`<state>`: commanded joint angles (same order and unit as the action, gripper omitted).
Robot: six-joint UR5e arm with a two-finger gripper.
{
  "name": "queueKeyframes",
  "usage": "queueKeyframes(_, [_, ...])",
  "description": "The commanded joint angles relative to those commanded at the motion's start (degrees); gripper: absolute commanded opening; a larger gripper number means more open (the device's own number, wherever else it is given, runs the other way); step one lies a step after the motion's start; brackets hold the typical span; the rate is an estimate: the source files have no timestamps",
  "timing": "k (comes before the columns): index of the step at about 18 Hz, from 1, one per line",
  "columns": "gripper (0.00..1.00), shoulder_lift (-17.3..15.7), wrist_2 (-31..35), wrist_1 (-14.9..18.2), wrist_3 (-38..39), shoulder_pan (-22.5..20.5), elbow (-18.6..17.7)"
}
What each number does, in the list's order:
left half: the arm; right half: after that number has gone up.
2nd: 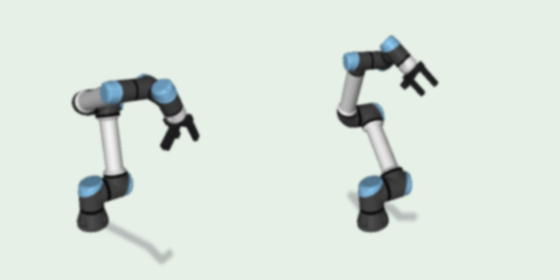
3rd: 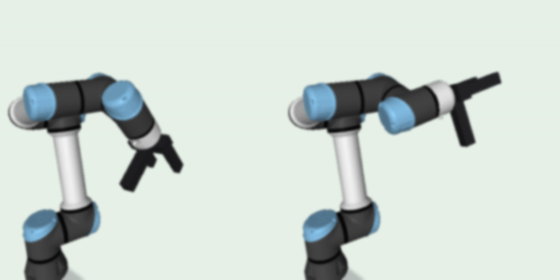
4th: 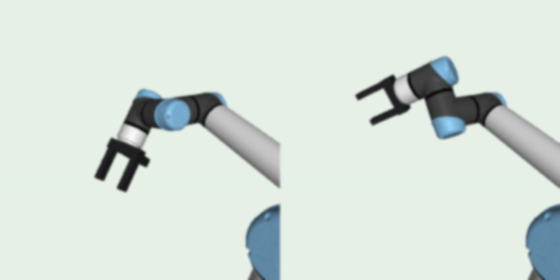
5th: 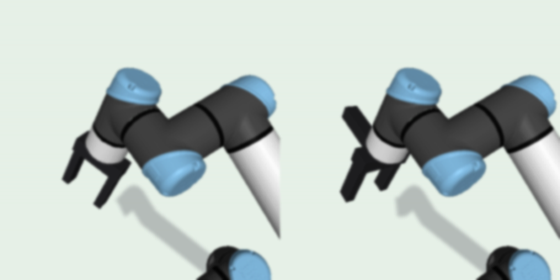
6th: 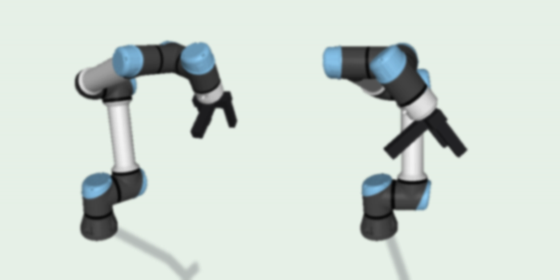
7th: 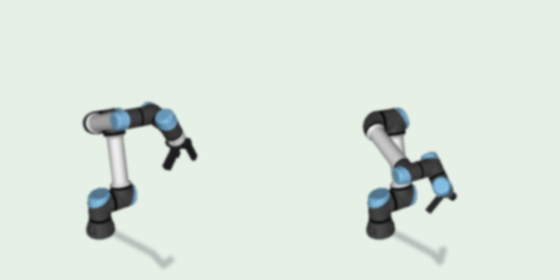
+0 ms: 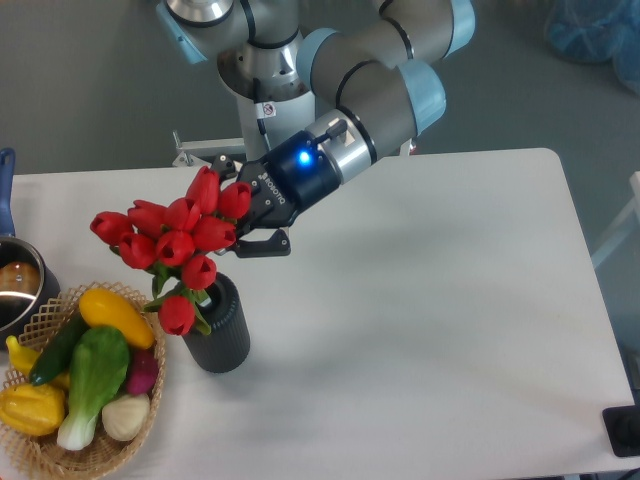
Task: Insert the flowers into the vase
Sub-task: 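Lower the tulip stems into the black vase opening, then open the gripper to release the tulips in the vase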
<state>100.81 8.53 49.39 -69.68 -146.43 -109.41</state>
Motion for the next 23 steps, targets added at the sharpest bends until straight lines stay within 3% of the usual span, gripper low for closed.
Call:
queueKeyframes(7, [0.15, 0.4, 3.4, 0.1, -1.9, 1.0, -1.9])
queueKeyframes(11, [0.25, 1.6, 4.3, 0.1, -2.6, 1.4, -1.9])
queueKeyframes(15, [0.50, 2.5, 6.5, 0.2, -2.6, 1.7, -1.9])
queueKeyframes(16, [0.65, 2.6, 6.7, 0.2, -2.6, 1.8, -2.0])
queueKeyframes(17, [0.96, 2.5, 7.1, 0.2, -2.5, 1.7, -2.2])
queueKeyframes(21, [1.00, 2.4, 8.3, 0.3, -2.6, 1.0, -2.6])
queueKeyframes(23, [1.00, 2.4, 12.3, 0.3, -2.6, 0.4, -2.5])
